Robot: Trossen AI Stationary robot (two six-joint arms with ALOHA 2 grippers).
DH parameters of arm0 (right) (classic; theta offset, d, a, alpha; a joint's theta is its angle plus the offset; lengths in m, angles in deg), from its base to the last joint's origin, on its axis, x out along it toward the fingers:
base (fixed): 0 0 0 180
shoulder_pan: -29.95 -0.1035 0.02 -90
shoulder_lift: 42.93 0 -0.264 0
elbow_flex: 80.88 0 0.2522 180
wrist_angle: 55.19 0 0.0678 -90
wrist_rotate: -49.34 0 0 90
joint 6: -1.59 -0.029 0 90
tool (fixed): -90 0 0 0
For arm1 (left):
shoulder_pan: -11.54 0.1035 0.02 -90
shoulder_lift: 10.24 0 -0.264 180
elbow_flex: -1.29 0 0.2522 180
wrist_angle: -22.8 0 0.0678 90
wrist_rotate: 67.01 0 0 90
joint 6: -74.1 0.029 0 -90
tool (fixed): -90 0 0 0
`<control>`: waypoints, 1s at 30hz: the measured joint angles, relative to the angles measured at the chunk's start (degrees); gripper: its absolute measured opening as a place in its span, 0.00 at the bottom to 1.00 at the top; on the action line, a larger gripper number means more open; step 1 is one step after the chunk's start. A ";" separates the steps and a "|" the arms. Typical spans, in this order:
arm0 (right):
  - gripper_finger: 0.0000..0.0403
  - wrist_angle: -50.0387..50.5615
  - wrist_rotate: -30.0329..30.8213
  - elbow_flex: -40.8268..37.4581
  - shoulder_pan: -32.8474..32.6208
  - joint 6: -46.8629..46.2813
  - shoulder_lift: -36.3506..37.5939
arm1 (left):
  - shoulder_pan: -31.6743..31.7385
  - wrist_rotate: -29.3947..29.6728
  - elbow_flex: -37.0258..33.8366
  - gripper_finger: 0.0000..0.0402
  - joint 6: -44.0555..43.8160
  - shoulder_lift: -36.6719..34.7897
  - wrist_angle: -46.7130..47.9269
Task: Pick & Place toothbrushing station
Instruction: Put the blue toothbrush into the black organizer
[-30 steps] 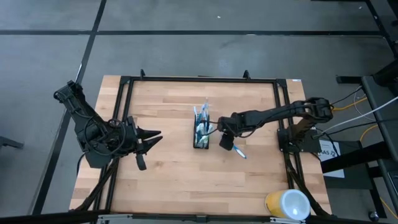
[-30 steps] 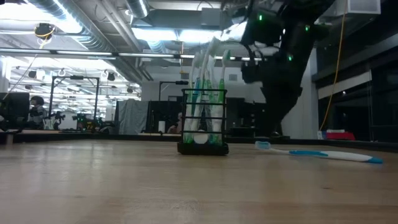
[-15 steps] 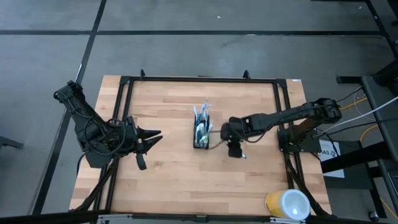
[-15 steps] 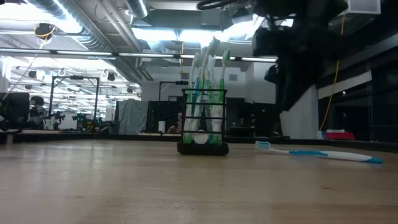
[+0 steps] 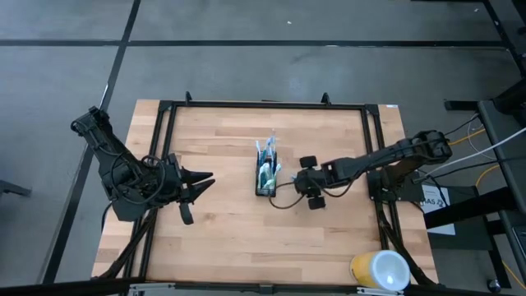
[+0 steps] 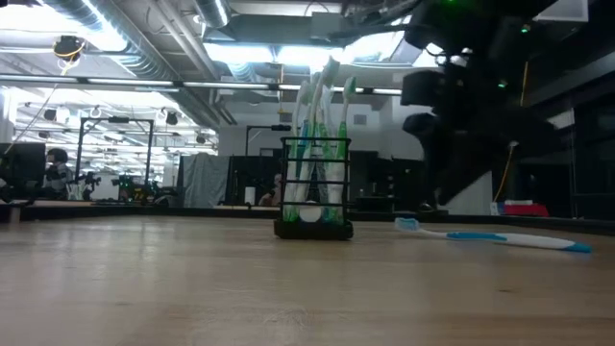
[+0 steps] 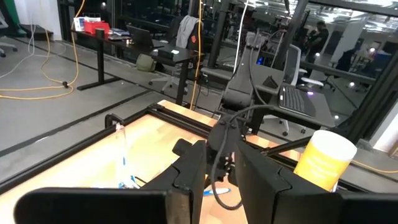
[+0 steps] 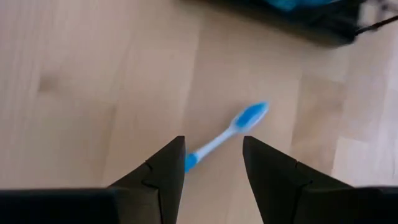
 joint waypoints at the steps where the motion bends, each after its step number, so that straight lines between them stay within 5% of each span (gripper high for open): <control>1: 0.41 -1.24 -0.02 0.02 0.47 -1.05 0.00 | 0.01 0.01 0.00 0.20 -0.20 0.01 0.00; 30: 0.41 -13.08 -4.18 -3.57 7.60 -5.66 -5.42 | 1.64 -3.11 0.00 0.20 3.26 0.01 -3.87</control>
